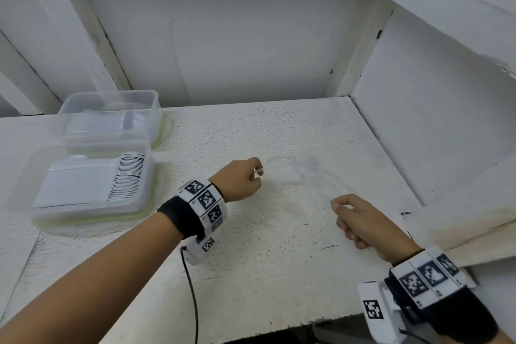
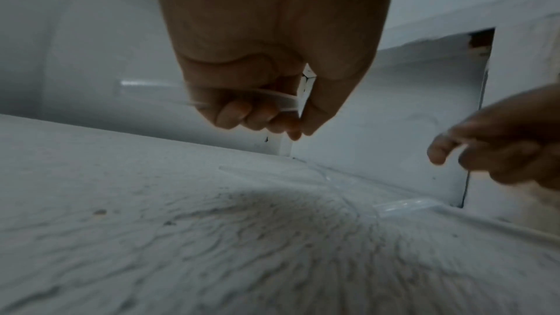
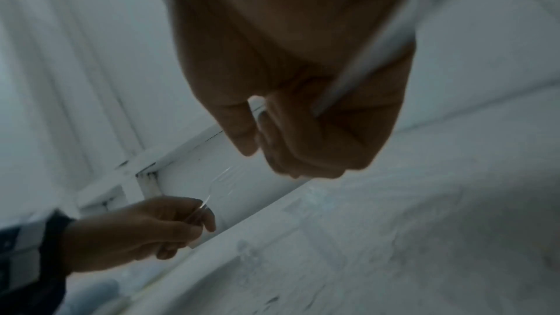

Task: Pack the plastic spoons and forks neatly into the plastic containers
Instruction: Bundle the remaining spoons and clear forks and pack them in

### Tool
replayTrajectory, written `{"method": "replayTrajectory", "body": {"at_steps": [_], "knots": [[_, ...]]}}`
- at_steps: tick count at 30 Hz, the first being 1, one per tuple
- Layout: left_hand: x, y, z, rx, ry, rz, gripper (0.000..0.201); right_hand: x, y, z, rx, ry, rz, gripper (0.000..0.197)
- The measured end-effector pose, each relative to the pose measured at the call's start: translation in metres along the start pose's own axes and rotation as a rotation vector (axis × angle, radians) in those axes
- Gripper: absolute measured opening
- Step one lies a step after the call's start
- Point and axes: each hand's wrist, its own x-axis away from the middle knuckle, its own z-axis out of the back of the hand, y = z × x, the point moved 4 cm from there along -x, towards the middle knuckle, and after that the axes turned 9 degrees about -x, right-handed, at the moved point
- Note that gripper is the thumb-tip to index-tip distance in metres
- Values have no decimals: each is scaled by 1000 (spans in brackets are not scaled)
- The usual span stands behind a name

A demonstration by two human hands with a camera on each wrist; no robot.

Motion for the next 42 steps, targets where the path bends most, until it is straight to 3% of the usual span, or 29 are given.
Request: {"method": "replayTrajectory", "body": {"at_steps": [4, 6, 10, 16, 20, 23, 26, 29, 32, 35, 38, 40, 42], "knots": [[-12, -1, -3, -85, 35, -120, 27, -14, -22, 19, 441, 263, 227, 25], [-19, 3, -8, -156, -20, -145, 34, -32, -29, 32, 602, 368, 279, 28], [-28, 9, -21, -293, -151, -174, 42, -74, -32, 37, 754, 319, 203, 27], [-18, 11, -21, -321, -53, -203, 21, -97, -30, 25, 950, 260, 136, 17], [-9, 4, -9, -194, -40, -116, 14, -92, -34, 28, 832, 312, 144, 23], [-9, 6, -2, 158, -7, -2, 10, -86, -35, 34, 592, 331, 203, 25], [-18, 20, -6, 479, 71, 162, 12, -84, -32, 36, 257, 280, 218, 15], [-31, 40, -23, 446, 10, 252, 25, -81, -28, 34, 68, 292, 196, 15], [-44, 56, -42, 331, -99, 285, 33, -76, -26, 35, 154, 344, 218, 22], [-51, 63, -49, 272, -100, 291, 48, -71, -24, 37, 339, 379, 237, 28], [-53, 66, -50, 169, -124, 249, 41, -66, -22, 37, 465, 406, 252, 27], [-53, 63, -50, 128, -144, 238, 25, -65, -22, 36, 538, 392, 248, 28], [-51, 57, -49, 108, -150, 259, 26, -67, -22, 33, 585, 373, 221, 36]]}}
